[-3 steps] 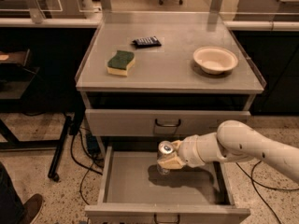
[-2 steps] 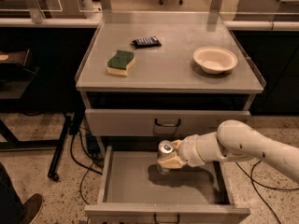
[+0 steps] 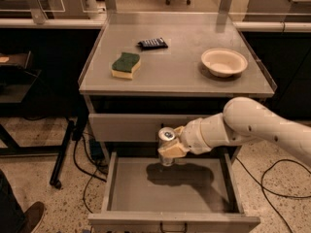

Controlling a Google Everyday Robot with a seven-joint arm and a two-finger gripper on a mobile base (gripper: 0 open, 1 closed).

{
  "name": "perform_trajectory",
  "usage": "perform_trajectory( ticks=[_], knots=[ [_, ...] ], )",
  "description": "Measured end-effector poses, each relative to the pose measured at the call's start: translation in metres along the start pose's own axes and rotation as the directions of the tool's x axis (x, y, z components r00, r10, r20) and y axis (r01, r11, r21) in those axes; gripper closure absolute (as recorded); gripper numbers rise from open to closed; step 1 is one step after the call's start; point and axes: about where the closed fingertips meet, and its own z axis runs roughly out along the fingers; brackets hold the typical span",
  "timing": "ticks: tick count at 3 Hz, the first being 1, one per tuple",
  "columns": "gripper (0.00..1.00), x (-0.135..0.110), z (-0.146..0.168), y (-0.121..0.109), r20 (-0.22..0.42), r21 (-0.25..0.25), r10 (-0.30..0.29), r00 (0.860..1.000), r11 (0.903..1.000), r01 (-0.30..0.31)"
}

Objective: Pick redbull can from middle drawer and place on counter

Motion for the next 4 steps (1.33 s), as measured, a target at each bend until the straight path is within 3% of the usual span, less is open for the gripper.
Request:
perform_trajectory(
  ticks=[1,2,4],
  knots=[
    [1.0,-0.064,-0.026,-0.014,-0.002,0.037,-0.089,0.996,0.9953,0.089],
    [1.0,-0.064,-0.026,-0.015,-0.001,0.038,-0.089,0.996,0.9953,0.089],
    [1.0,-0.113,-0.094,-0.036,-0.013,0.131,-0.11,0.994,0.9852,0.111]
  ],
)
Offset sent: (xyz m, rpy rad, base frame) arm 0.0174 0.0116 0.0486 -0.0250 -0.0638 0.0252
